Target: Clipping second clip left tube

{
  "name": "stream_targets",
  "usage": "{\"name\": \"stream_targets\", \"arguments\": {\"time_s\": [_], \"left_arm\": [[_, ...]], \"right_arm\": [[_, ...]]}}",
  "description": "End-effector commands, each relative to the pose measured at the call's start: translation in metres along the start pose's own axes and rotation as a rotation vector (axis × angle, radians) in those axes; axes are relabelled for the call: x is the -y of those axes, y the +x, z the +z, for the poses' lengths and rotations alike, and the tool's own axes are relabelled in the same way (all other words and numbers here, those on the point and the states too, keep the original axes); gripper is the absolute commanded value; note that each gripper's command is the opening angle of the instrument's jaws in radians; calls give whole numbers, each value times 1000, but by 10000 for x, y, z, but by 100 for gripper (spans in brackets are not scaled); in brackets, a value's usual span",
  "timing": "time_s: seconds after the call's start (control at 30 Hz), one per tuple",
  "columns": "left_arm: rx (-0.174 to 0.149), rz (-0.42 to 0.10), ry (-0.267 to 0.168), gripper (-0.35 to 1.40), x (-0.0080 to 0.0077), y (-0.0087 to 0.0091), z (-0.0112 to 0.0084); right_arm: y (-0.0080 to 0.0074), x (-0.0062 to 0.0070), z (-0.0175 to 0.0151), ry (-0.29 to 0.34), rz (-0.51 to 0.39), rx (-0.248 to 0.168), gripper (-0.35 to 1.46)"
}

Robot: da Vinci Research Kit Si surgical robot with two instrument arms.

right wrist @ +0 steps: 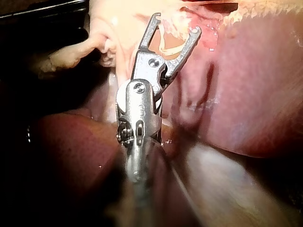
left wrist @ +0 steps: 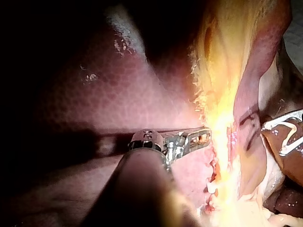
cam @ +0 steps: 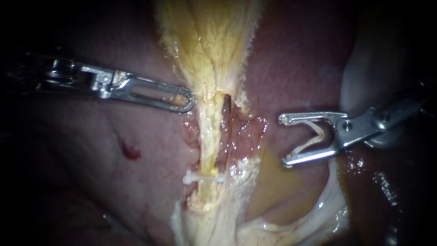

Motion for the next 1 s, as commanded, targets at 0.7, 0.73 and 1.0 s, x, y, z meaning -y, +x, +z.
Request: {"name": "stream_targets", "arguments": {"time_s": [0.7,0.73,1.0], "left_arm": [[41,-31,2,-35,36,-33,-98],[42,-33,1,-35,37,-34,-102],[46,-34,-1,-35,43,-32,-104]], "right_arm": [[1,2,1,0,0,0,50],[1,2,1,0,0,0,50],[2,3,3,0,-7,0,50]]}}
